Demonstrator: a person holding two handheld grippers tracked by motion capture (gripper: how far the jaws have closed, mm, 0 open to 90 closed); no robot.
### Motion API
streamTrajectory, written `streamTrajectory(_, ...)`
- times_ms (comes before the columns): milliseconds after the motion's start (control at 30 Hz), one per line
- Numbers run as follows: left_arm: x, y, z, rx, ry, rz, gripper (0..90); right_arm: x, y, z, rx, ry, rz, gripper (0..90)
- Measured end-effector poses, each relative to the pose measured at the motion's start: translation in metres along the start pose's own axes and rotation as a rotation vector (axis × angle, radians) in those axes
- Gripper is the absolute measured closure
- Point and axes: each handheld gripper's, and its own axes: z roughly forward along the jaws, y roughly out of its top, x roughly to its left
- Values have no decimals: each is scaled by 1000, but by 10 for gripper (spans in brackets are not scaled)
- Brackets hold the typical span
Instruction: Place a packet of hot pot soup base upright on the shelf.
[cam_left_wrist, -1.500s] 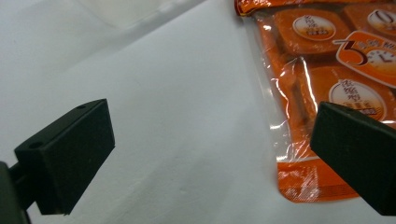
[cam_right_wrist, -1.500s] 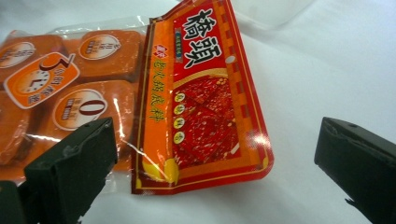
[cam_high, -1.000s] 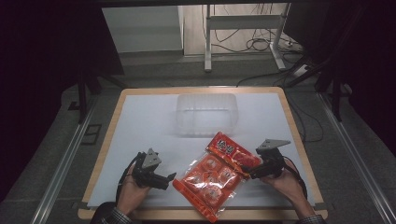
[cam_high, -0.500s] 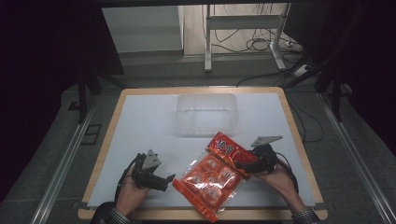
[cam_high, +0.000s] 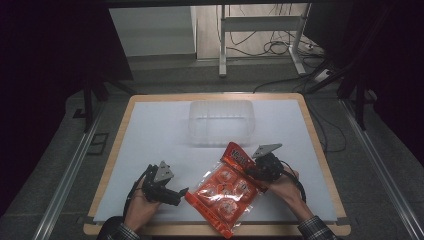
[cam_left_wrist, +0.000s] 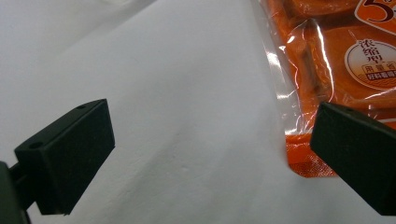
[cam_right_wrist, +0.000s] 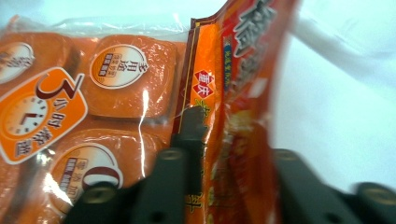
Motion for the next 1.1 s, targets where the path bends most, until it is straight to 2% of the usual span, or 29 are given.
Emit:
streamTrajectory(33,0,0,0,0,1,1,0,0,1,0,3,1,-9,877)
streamTrajectory(167,0,0,0,0,1,-3,0,2,3,-3,-8,53,-28,890)
streamTrajectory(333,0,0,1,0,1,-5,0,8,8,-10,-6,40,-42,890)
streamTrajectory(433,1,0,1,3,4,-2,0,9,12,-16,-17,42,-34,890)
streamTrajectory(667,3,-1,-1,-15,7,-16,0,12,29,-40,-67,65,-22,890)
streamTrajectory(733,4,-1,-1,-20,9,-21,0,15,35,-47,-76,70,-30,891)
streamTrajectory(1033,7,-1,-4,-44,12,-47,0,34,66,-83,-143,152,-88,891)
streamTrajectory(1100,7,-2,-4,-43,13,-51,0,39,73,-88,-145,154,-105,891)
